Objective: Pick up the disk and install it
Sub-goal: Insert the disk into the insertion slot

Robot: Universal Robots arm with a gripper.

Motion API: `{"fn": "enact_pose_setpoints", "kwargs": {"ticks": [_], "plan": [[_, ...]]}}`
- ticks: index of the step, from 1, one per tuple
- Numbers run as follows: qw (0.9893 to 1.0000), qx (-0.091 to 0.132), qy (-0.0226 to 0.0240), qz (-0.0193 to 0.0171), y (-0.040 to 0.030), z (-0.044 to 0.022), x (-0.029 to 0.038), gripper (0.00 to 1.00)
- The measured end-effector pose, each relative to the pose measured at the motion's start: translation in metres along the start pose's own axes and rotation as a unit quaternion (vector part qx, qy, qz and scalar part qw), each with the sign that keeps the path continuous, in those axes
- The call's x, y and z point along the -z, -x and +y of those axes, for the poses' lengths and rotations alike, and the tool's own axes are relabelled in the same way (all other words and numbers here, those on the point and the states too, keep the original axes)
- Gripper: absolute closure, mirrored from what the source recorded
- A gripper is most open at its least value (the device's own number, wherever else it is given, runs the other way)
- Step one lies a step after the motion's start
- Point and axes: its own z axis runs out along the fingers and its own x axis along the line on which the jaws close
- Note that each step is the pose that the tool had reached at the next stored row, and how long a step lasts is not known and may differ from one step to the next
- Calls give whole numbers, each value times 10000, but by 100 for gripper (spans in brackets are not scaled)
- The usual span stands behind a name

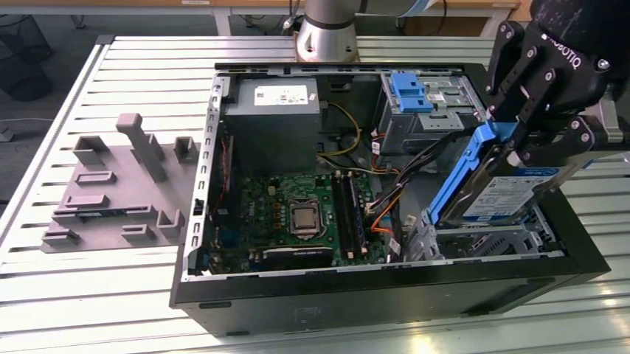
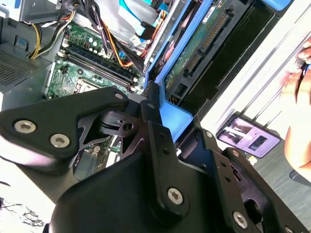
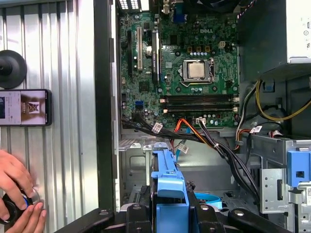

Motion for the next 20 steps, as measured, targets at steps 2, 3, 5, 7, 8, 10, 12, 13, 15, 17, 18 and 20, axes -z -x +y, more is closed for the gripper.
{"fn": "enact_pose_setpoints", "kwargs": {"ticks": [2, 3, 5, 7, 8, 10, 12, 13, 15, 17, 18, 20], "plan": [[10000, 0, 0, 2, 0, 0, -14, 62], [10000, 0, 0, 1, 0, 0, -29, 62], [10000, 0, 0, 3, -1, -1, -65, 56], [10000, 0, 0, 1, 0, -1, -102, 56], [10000, 0, 0, 1, 0, 0, -121, 56], [10000, 0, 0, 2, 0, -1, -156, 56], [10000, 0, 0, 1, 0, -1, -192, 64], [10000, 0, 0, 1, 0, -1, -212, 64], [10000, 0, 0, 1, 0, -2, -248, 76], [10000, 0, 0, 2, 0, -3, -283, 82], [10000, 0, 0, 2, 0, -4, -302, 87], [10000, 0, 0, 1, 1, -5, -339, 89]]}}
